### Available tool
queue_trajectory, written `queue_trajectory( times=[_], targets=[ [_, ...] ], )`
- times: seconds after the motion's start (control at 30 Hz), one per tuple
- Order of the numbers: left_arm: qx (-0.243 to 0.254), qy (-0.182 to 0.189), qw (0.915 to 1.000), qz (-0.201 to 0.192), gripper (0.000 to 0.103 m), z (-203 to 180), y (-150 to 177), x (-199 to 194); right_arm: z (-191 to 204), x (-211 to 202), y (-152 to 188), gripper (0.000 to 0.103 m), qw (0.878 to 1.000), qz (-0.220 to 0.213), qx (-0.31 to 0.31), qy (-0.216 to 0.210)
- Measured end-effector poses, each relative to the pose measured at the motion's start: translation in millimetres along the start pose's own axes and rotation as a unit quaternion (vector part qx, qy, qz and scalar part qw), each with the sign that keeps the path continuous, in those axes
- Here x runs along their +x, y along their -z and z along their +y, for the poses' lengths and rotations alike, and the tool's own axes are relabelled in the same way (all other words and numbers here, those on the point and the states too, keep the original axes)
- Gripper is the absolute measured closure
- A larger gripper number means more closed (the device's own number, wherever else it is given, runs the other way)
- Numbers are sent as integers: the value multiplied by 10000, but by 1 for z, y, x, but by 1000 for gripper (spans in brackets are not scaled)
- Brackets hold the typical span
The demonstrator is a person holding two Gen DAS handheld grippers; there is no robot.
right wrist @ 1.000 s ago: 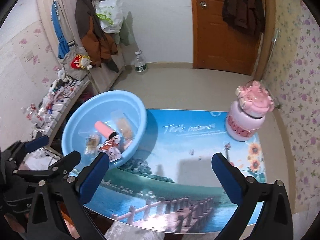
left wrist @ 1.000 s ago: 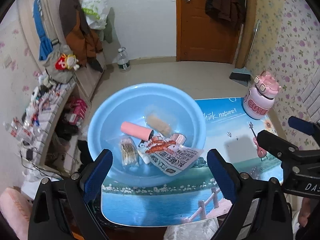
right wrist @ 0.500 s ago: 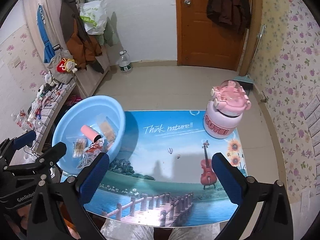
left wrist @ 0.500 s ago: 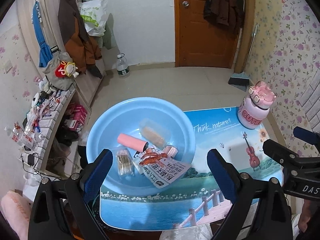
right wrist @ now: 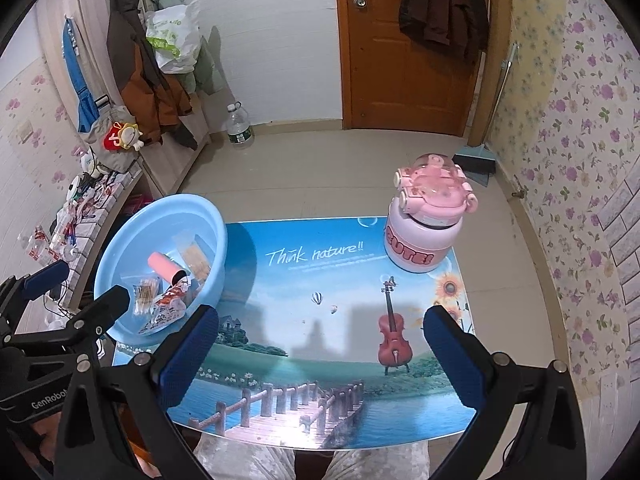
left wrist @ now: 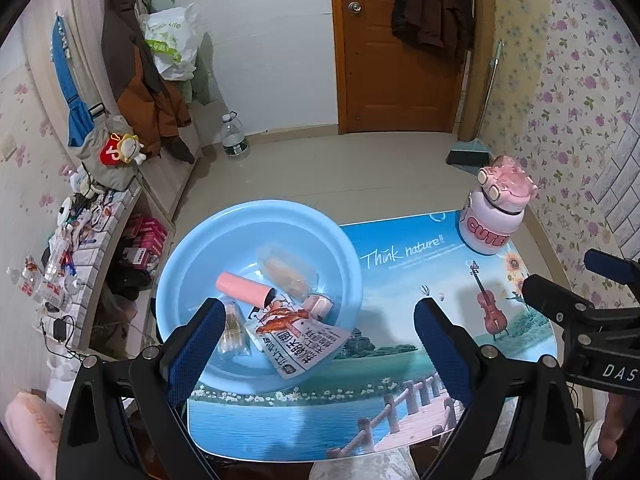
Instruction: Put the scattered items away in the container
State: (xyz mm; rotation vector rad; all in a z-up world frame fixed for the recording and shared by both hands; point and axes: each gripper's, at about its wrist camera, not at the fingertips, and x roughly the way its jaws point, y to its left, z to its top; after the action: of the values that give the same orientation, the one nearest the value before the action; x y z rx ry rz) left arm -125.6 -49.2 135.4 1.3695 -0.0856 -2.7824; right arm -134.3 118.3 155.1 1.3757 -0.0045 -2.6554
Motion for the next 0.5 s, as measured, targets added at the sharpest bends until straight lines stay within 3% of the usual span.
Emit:
queue_trajectory(
  times=[0.5],
  targets=[
    [37, 109, 9999, -17, 7, -25, -4, 0, -28, -5, 4, 0, 9998, -2, 167, 122]
  ],
)
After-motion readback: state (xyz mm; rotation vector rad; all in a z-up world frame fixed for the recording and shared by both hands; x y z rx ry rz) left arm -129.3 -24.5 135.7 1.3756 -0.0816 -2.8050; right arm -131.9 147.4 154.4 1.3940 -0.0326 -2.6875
